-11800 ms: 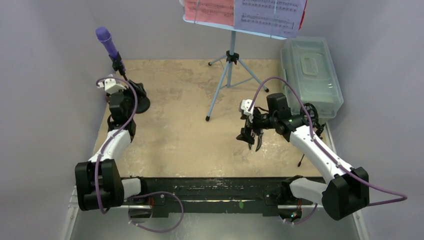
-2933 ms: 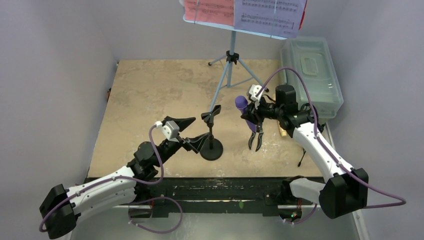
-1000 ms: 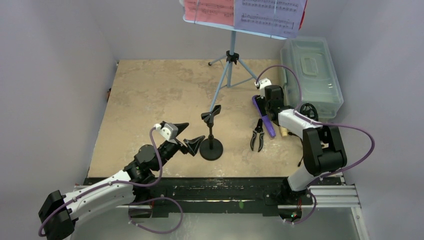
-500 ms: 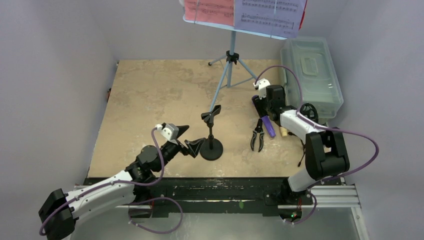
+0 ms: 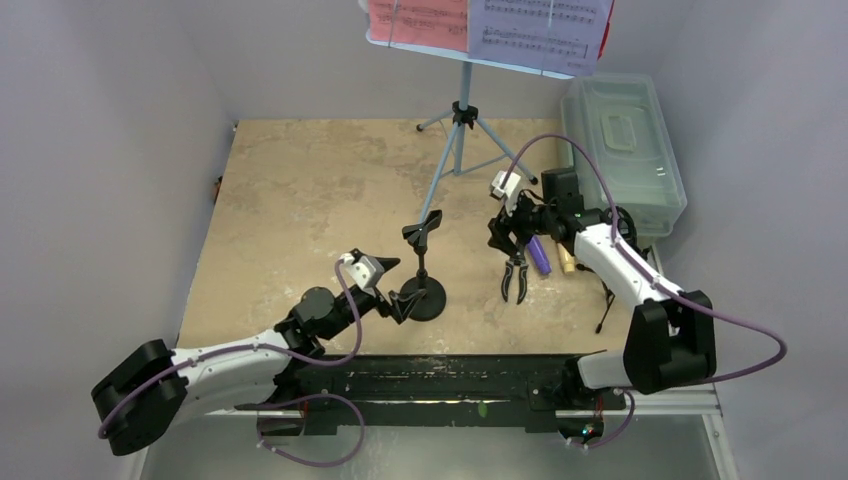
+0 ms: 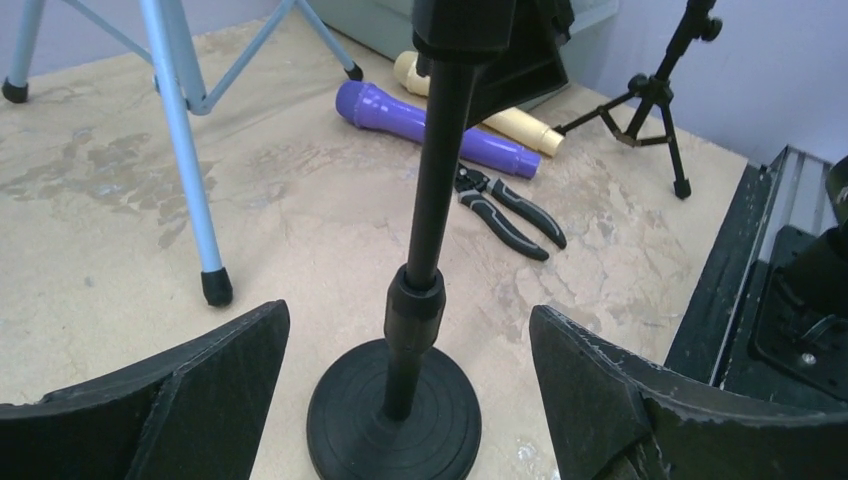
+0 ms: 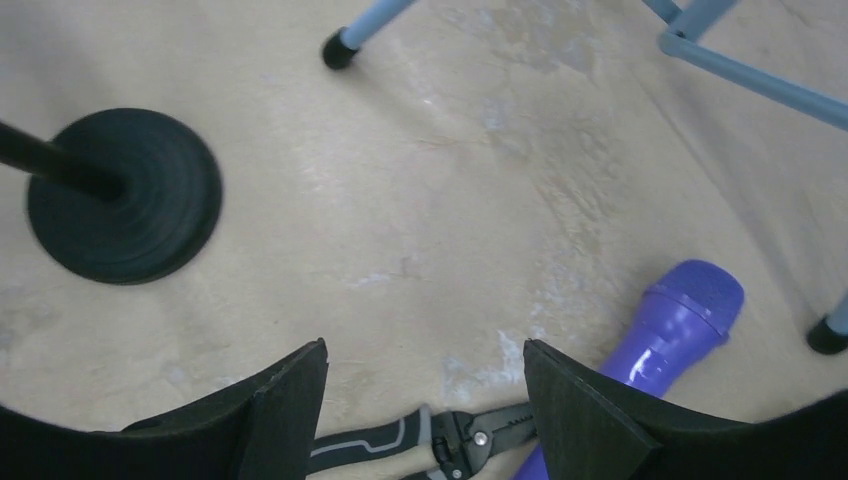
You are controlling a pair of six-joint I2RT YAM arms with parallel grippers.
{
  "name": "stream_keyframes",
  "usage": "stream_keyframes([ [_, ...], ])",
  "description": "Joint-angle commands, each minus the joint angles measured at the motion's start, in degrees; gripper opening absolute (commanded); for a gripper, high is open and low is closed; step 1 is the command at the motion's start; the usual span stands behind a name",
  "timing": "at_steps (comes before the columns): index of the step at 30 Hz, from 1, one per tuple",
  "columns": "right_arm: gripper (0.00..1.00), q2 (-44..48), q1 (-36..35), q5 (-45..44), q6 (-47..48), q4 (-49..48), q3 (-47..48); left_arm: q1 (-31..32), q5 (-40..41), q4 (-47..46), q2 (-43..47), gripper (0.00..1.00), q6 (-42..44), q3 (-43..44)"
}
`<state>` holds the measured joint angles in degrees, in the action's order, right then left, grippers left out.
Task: Pack up the instrument practice props
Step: Place the microphone at the center of the board.
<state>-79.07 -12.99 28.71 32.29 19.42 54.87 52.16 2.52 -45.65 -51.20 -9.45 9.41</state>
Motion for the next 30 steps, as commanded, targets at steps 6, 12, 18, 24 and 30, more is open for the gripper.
stream_keyframes([
  [6, 0.81, 6.07, 0.17, 20.4, 11.95, 5.47, -2.01, 0.1, -3.07, -10.89, -9.41, 0.88, 4.52, 2.53],
  [12, 0.98, 7.93, 0.17, 28.36, 20.62, 8.83, -4.73, 0.07, -3.18, -15.87, -11.81, 0.88, 5.38, 1.88],
  [18, 0.99, 7.73, 0.23, 32.41, 24.16, 11.17, -5.87, 0.05, -3.27, -22.04, -13.4, 0.82, 6.11, 3.23],
  [24, 0.99, 7.44, 0.2, 34.13, 25.87, 12.75, -6.0, 0.06, -3.36, -21.99, -16.86, 0.61, 6.45, 7.1],
  [30, 0.99, 7.9, 0.17, 33.9, 25.88, 12.75, -6.05, 0.06, -5.02, -24.09, -18.6, 0.04, 5.98, 8.43],
])
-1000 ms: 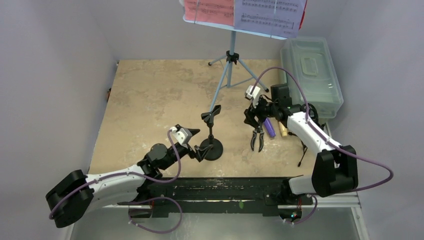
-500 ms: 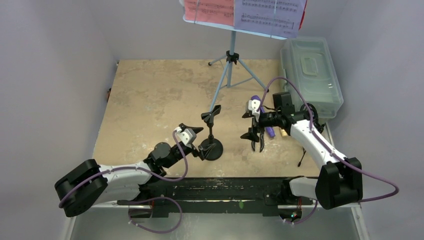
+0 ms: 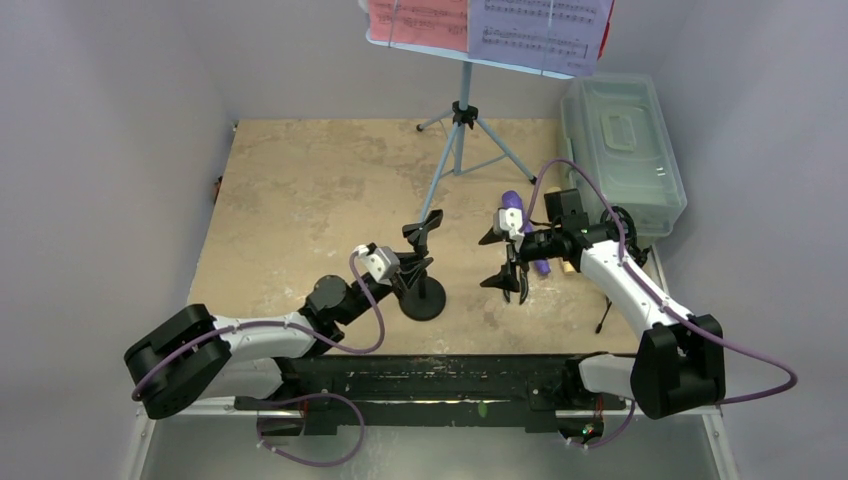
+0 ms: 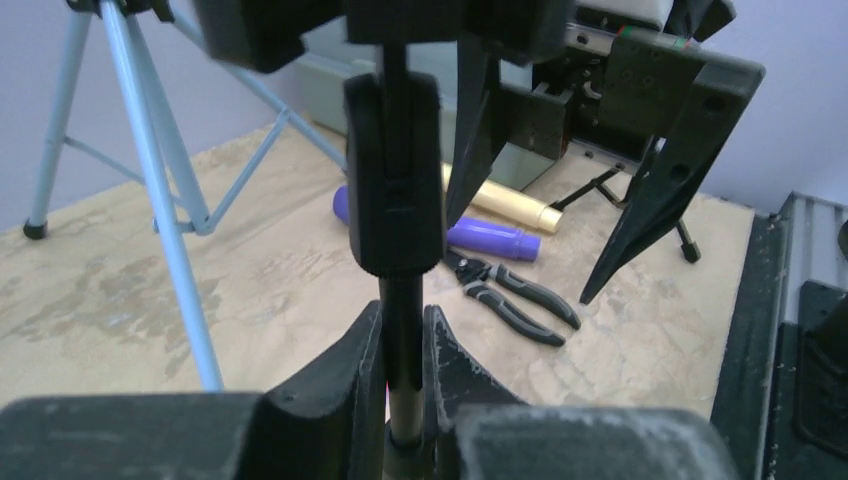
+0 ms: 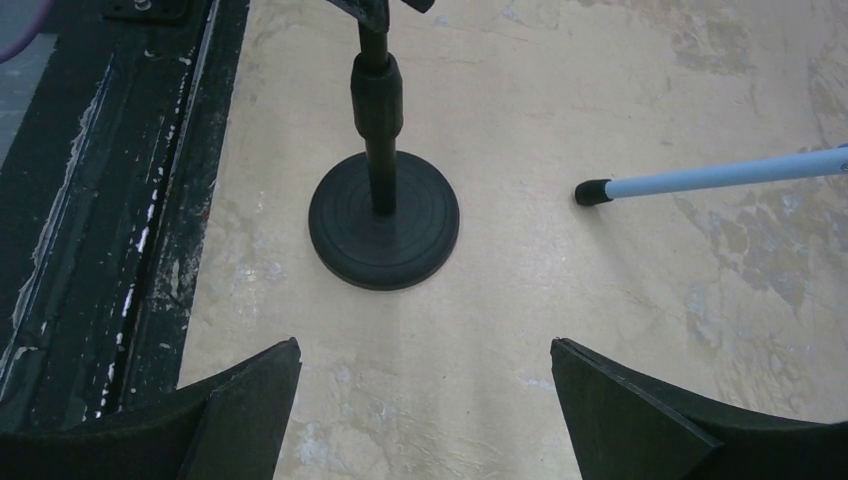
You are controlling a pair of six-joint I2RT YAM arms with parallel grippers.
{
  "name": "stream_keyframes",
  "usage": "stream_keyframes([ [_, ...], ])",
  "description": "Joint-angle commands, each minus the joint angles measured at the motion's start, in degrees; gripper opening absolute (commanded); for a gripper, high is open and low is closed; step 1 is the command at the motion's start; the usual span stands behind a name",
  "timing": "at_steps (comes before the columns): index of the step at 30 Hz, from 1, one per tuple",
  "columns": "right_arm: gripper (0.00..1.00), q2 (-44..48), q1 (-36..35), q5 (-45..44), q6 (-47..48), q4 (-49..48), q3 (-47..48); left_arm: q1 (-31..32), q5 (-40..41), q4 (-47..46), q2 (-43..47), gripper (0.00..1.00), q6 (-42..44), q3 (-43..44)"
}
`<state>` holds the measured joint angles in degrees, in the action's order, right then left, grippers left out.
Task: Pack up the instrument practice props
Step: Place the microphone at the center of the board, then pick up the microphone stand at the center of the board.
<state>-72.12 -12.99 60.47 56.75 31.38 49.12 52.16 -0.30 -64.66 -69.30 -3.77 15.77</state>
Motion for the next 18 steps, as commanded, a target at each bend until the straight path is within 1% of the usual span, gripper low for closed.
stream_keyframes([
  [1, 0.99, 1.09, 0.2, 2.37, 1.43, 0.75, -0.34, 0.07, -2.32, -5.32, -0.23, 0.0, -0.55, 2.18],
  [3, 0.99, 1.19, 0.24, 3.37, 1.39, 0.94, -0.4, 0.05, -2.45, -5.38, 0.94, 0.0, -3.1, 2.69],
  [7, 0.99, 1.15, 0.21, 7.71, 0.93, 1.16, -0.84, 0.15, -1.35, -6.75, 2.23, 0.0, -12.03, 4.84],
  [10, 0.99, 0.85, 0.03, 11.38, -1.28, -0.2, -1.35, 0.13, -0.81, -11.16, 1.62, 0.0, -17.77, 6.33],
  [14, 0.99, 0.75, -1.0, 13.71, -5.64, -3.48, -2.09, 0.21, 0.12, -16.89, -1.6, 0.0, -21.82, 8.78],
  [18, 0.99, 1.15, -1.91, 15.76, -10.49, -6.99, -2.48, 0.43, 0.12, -24.48, -7.92, 0.0, -25.1, 11.04],
])
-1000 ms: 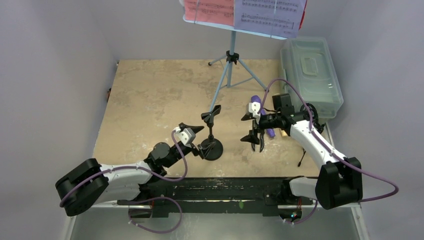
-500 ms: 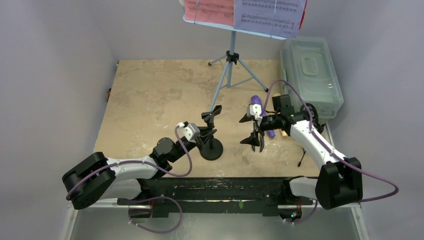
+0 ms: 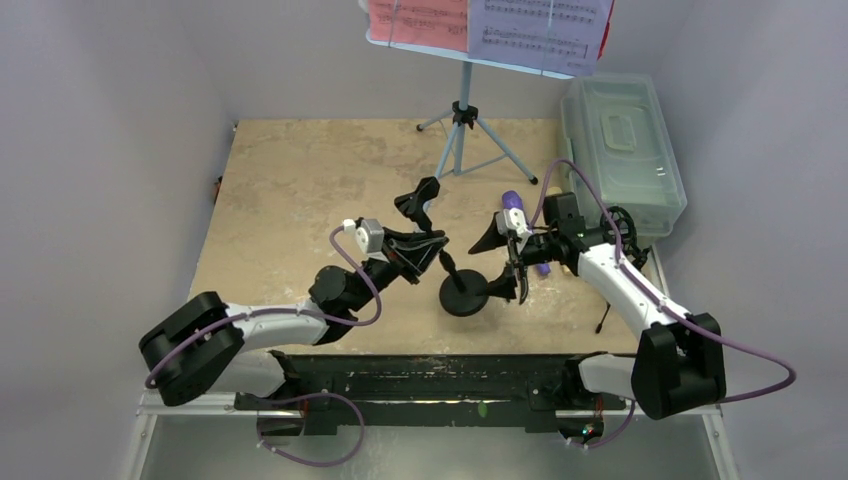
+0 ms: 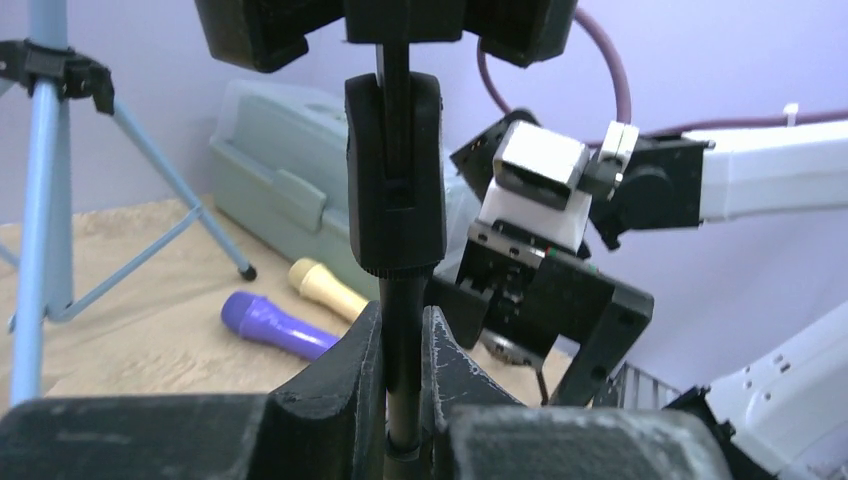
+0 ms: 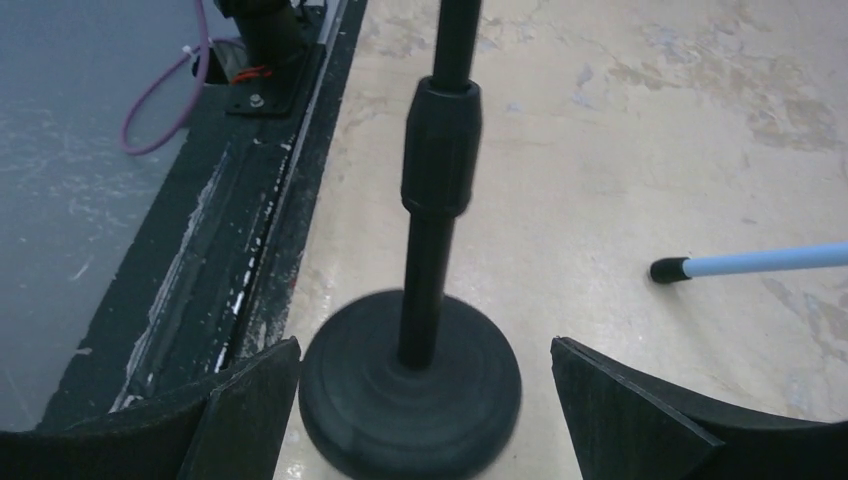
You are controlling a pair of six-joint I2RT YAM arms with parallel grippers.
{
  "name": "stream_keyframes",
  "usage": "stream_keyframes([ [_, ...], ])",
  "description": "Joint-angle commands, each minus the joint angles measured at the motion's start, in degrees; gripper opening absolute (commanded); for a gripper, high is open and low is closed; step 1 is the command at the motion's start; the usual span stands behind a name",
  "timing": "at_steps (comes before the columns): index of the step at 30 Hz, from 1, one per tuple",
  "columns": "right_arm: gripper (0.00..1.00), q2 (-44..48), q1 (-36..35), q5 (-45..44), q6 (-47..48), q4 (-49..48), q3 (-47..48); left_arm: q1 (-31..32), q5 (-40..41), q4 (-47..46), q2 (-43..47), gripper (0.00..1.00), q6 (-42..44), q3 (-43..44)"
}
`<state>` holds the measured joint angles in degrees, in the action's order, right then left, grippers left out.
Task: Pack up the instrument practice props
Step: Pick up the microphone stand at the center of the board.
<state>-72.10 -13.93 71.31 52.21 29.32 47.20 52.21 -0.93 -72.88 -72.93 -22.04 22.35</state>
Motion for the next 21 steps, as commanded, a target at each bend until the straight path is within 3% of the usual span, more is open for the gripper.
stream_keyframes([
  [1, 0.99, 1.43, -1.07, 5.16, -8.62, -7.14, -0.93, 0.51, 0.75, -18.87, -5.94, 0.0, -7.79, 4.78],
  [5, 0.99, 2.99, -1.5, 6.67, -25.96, -23.25, -5.04, 1.03, 0.75, -25.33, -10.66, 0.0, -9.09, 5.83],
  [8, 0.89, 3.04, -2.54, 5.99, -33.75, -30.77, -6.93, 1.14, 0.75, -25.64, -11.05, 0.0, -8.25, 6.31],
  [12, 0.77, 1.12, -4.65, 5.1, -35.55, -31.4, -6.28, 1.14, 3.39, -25.1, -9.86, 0.0, -7.45, 6.31],
  [21, 0.75, -0.73, -6.17, 3.43, -35.84, -30.91, -5.46, 1.33, 4.37, -28.65, -10.44, 0.0, -6.91, 7.1],
])
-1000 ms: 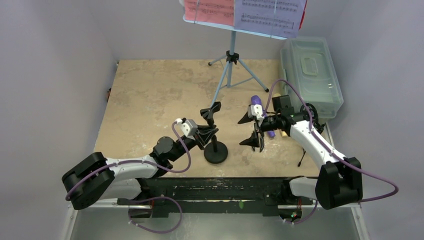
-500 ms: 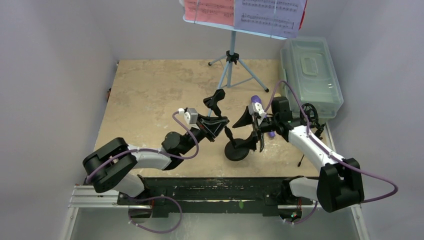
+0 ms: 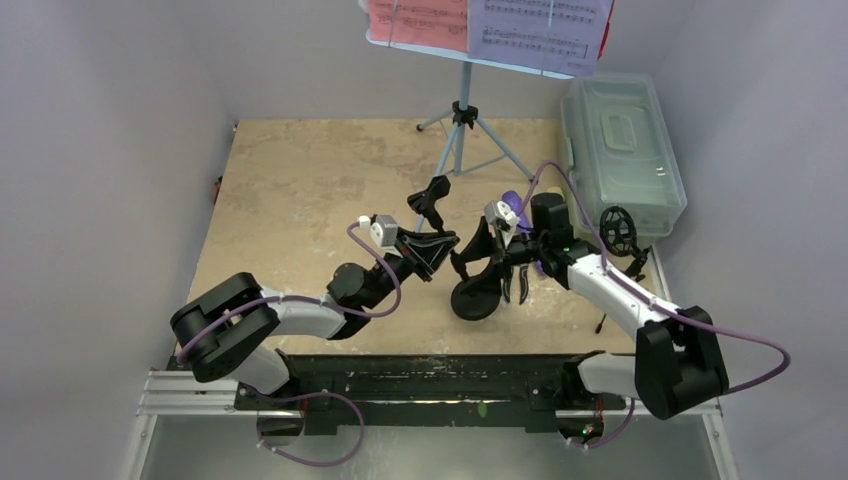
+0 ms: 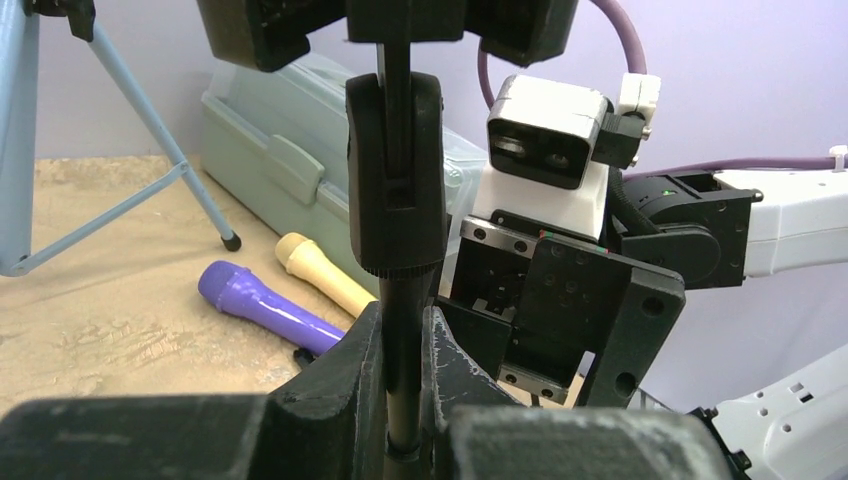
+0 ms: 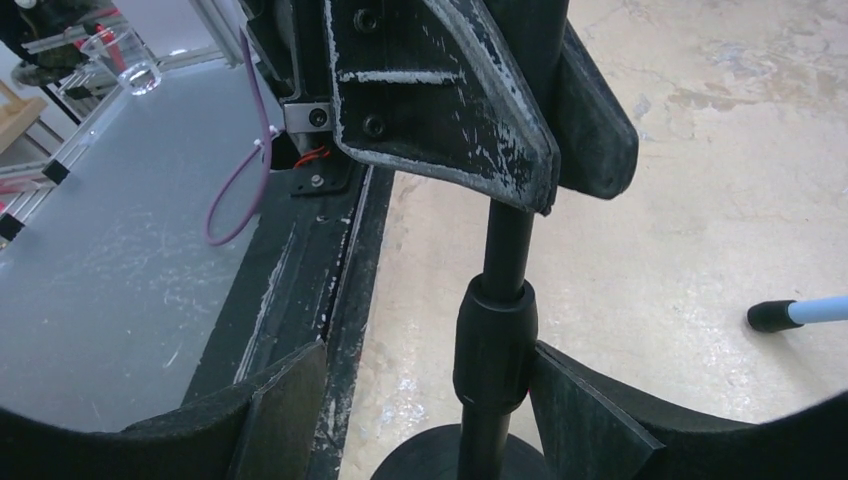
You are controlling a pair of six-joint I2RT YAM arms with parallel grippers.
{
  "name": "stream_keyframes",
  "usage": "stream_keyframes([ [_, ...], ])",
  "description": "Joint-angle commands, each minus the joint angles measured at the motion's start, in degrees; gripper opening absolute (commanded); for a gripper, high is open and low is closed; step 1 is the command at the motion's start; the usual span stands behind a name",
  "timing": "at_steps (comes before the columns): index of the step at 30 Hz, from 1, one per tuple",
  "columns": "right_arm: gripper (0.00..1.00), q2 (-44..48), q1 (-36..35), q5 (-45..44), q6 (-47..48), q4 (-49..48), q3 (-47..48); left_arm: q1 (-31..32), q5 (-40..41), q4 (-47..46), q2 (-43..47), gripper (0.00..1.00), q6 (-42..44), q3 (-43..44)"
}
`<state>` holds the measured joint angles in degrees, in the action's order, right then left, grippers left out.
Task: Pack up the instrument practice props
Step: Pick up the microphone stand at the center of the board.
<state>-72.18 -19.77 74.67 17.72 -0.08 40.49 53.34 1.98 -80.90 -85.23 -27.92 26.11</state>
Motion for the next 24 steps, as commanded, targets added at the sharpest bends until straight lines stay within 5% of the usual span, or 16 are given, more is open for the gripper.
stream_keyframes([
  [1, 0.75, -1.01, -0.29, 0.3, -1.31, -1.51, 1.26, 0.18, 1.54, -20.93, 1.83, 0.0, -1.0, 3.27],
  [10, 0.73, -5.15, -0.44, -0.58, 6.19, 6.2, 3.67, 0.18, 1.74, -20.96, 4.36, 0.0, -0.26, 1.56],
  [17, 0.13, -3.17, -1.37, 2.22, 8.8, 8.47, 5.1, 0.18, 3.12, -20.96, 5.21, 0.0, -0.7, 0.37],
  [20, 0.0, -1.77, -1.33, 2.97, 9.24, 8.75, 5.3, 0.18, 4.61, -21.01, 5.7, 0.0, -1.76, -1.21],
  [21, 0.0, -1.36, -1.37, 2.83, 9.49, 9.26, 5.5, 0.18, 5.6, -20.97, 5.95, 0.04, -2.62, -1.87],
  [24, 0.0, -0.12, -1.36, 2.25, 11.38, 11.76, 6.35, 0.19, 7.51, -21.01, 7.11, 0.43, -4.85, -4.67],
])
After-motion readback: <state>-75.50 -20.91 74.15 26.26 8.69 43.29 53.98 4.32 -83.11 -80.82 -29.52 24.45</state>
